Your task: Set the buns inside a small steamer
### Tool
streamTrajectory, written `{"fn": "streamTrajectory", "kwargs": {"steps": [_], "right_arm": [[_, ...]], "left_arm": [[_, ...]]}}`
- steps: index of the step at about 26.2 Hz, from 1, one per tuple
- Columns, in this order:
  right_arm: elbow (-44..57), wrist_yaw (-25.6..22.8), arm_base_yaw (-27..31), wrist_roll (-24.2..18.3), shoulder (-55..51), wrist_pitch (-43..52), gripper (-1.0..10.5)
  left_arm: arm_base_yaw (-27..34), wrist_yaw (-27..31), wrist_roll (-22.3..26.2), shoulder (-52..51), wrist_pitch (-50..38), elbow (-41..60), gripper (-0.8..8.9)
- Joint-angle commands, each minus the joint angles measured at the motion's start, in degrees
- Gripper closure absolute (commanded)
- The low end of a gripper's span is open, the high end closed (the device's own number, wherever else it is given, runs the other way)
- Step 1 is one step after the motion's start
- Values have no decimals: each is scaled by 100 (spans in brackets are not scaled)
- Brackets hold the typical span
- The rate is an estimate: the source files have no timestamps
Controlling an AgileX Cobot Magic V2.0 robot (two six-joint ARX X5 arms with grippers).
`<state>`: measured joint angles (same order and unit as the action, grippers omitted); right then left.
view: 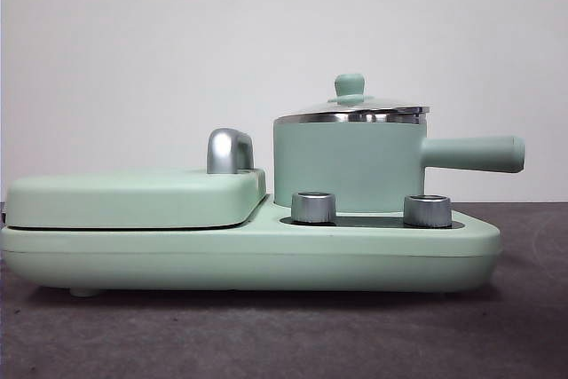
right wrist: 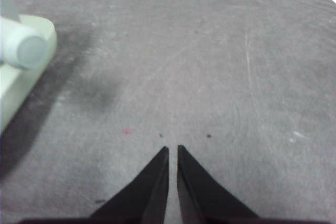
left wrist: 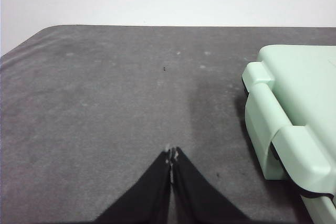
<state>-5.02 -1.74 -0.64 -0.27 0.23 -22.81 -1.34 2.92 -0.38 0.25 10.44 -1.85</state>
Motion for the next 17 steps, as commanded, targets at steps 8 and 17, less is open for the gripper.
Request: {"fn": "streamTrajectory", "kwargs": {"steps": [8,17], "right_arm": [[57,-240,81,-577,0,68,922],[83,-240,120,-575,0,184,922]], "left_arm": [[11,28,81,-7,26,109,807],[11,28,81,-7,26,109,807]]}}
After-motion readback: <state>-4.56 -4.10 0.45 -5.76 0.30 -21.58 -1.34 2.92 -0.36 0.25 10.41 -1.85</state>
